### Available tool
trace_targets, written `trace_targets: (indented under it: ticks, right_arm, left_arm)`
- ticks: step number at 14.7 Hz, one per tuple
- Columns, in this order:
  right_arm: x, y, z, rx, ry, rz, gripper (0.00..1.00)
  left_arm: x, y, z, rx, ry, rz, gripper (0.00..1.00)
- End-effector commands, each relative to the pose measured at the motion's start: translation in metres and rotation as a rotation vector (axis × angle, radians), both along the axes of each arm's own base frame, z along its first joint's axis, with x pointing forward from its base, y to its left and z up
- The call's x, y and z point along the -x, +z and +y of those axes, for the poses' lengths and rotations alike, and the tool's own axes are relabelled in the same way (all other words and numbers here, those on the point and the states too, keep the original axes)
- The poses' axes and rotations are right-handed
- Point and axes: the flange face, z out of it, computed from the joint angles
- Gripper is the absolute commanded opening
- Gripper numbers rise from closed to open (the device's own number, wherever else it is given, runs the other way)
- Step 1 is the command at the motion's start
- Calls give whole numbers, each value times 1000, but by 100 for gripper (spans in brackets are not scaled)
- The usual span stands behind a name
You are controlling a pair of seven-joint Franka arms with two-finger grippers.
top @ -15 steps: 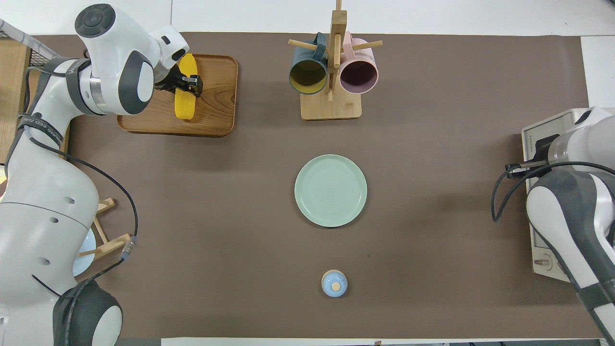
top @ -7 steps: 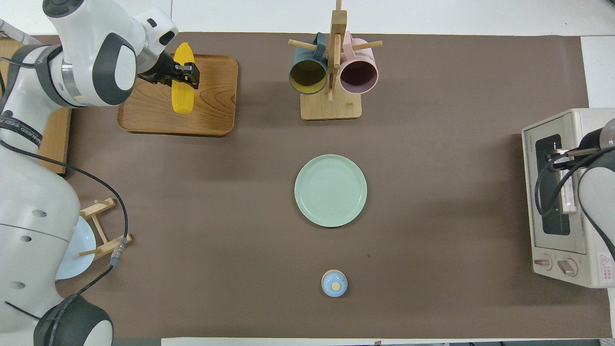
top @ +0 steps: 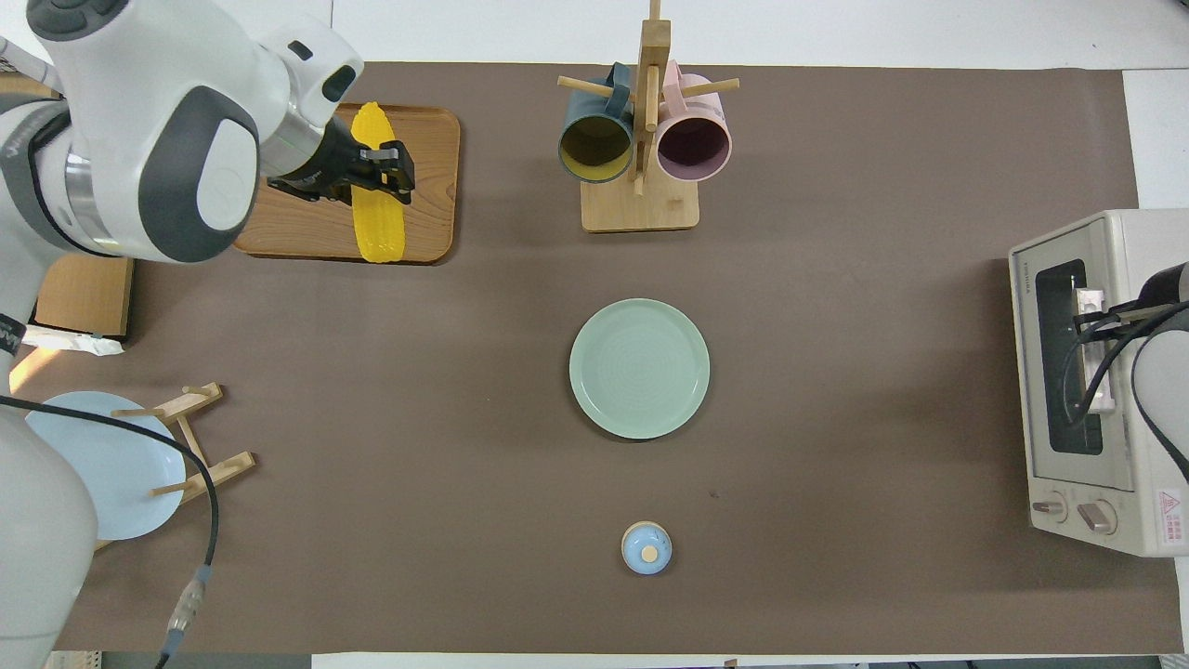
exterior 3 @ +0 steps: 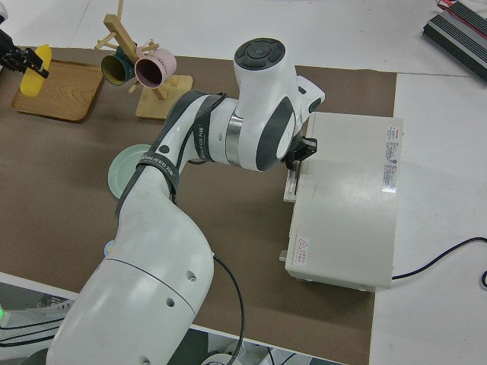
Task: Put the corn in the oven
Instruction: 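Grasp the yellow corn with the left gripper and lift it, then carry the corn to the green plate and release it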
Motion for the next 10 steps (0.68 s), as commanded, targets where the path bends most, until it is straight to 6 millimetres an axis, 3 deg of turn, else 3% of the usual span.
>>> trace_targets:
  ticks: [1, 4, 7, 10]
  right_arm:
    - [7, -7, -5, 18, 32, 11, 0]
    - [12, -20, -8, 10, 21, 22, 0]
    - [10, -26, -1, 0, 19, 22, 0]
    - [7, -32, 11, -2, 13, 11, 0]
  left_arm:
    - [59, -10, -50, -13, 32, 49, 0]
    - [99, -23, -105, 5, 31, 6, 0]
    - [144, -60, -141, 33, 27, -49, 0]
    - [164, -94, -185, 49, 17, -68, 0]
